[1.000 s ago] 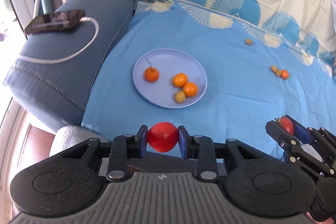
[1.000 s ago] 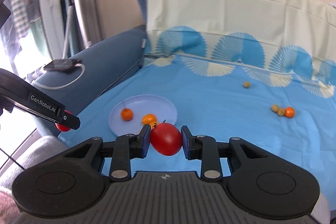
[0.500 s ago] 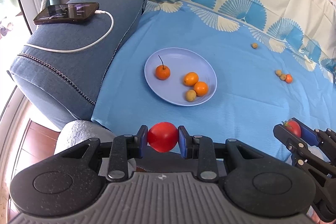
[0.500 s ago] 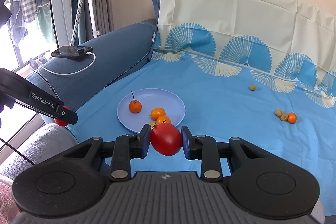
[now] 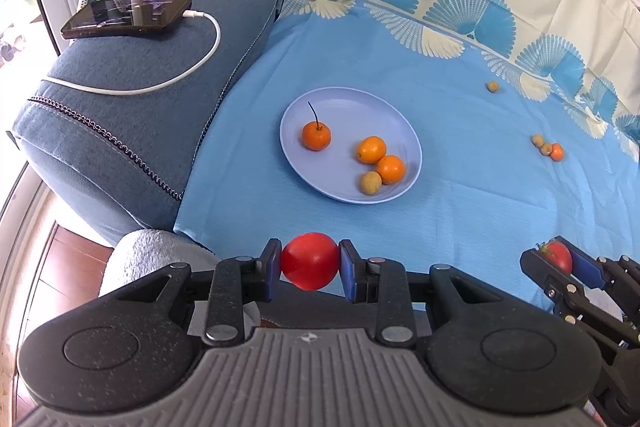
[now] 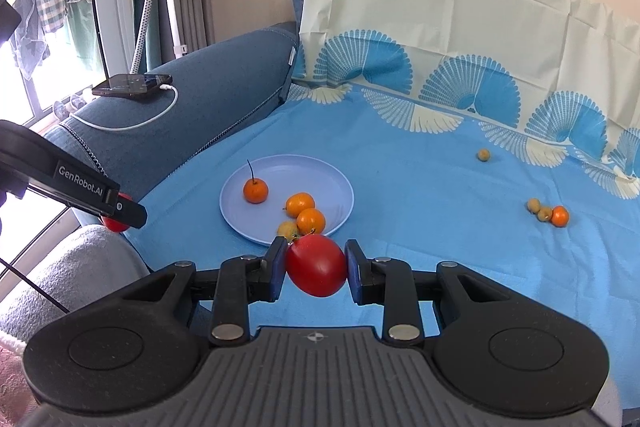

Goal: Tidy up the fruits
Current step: 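Carry the red tomatoes to the blue plate with both tools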

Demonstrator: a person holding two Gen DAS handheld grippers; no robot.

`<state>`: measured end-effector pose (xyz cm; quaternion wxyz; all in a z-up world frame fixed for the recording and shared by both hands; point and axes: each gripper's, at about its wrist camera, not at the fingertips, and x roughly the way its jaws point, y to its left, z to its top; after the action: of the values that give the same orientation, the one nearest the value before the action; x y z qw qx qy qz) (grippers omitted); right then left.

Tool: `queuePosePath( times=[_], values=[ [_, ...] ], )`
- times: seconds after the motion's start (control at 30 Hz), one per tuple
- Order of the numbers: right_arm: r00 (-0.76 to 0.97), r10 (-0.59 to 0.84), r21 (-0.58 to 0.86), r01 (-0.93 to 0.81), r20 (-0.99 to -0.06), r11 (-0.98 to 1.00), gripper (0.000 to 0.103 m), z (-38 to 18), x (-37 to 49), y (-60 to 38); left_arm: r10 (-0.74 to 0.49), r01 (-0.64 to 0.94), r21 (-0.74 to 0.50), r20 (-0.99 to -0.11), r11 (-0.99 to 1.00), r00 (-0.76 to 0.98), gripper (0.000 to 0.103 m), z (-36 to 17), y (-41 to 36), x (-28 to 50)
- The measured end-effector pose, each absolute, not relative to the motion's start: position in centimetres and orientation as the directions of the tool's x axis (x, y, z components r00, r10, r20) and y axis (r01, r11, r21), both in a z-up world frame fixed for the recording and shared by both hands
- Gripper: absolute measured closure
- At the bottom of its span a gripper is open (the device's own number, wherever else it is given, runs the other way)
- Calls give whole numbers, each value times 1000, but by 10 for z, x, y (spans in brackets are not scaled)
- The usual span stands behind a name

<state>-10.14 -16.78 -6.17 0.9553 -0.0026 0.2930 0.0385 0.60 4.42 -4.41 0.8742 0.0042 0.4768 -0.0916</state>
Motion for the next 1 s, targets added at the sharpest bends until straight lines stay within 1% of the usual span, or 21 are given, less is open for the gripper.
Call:
queuePosePath(
  times=[0.63, 1.0],
  values=[
    [801, 42, 16, -41, -597, 999, 71, -72, -70, -181, -169, 168, -93, -835, 981, 524, 69, -50, 36, 44],
    [794, 88, 50, -73, -601, 996, 71, -77, -18, -180, -166, 171, -90, -846, 981, 507, 69, -58, 19, 97]
  ],
)
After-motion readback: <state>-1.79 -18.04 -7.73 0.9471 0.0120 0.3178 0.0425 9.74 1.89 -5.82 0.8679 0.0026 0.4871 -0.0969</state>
